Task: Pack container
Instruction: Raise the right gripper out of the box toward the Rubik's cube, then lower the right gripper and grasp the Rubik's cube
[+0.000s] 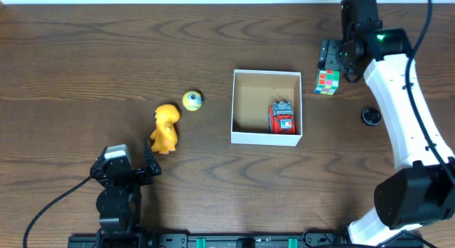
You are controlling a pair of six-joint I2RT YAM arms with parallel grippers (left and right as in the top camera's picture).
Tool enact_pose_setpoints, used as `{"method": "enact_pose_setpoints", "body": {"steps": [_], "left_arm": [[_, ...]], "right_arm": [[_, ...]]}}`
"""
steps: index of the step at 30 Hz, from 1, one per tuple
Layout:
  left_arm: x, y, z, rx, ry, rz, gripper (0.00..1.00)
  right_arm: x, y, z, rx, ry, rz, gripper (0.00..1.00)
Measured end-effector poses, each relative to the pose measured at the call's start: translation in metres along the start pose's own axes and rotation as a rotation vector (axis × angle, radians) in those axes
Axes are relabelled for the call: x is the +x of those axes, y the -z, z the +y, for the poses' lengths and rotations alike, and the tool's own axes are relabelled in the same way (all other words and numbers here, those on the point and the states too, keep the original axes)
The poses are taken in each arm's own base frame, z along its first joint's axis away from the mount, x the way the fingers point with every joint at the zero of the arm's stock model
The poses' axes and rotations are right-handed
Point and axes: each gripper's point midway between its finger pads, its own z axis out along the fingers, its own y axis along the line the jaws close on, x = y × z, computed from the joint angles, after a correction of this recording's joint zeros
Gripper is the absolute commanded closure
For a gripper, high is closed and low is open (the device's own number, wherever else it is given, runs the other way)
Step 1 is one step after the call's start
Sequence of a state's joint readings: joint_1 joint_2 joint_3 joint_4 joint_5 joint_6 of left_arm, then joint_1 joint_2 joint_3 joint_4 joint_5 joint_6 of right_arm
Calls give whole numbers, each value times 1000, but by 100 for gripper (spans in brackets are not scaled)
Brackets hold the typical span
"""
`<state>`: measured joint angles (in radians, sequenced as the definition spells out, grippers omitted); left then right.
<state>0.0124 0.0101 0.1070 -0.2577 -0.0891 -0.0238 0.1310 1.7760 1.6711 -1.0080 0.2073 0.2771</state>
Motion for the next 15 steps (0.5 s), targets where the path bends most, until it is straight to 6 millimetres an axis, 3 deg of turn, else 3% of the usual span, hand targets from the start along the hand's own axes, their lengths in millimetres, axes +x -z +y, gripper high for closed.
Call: {"method": "enact_pose_setpoints", "body": {"steps": [15], "left_arm": [[0,0,0,0,0,0,2]], "right_arm": [[20,-57,4,-13,64,-35,5]]}}
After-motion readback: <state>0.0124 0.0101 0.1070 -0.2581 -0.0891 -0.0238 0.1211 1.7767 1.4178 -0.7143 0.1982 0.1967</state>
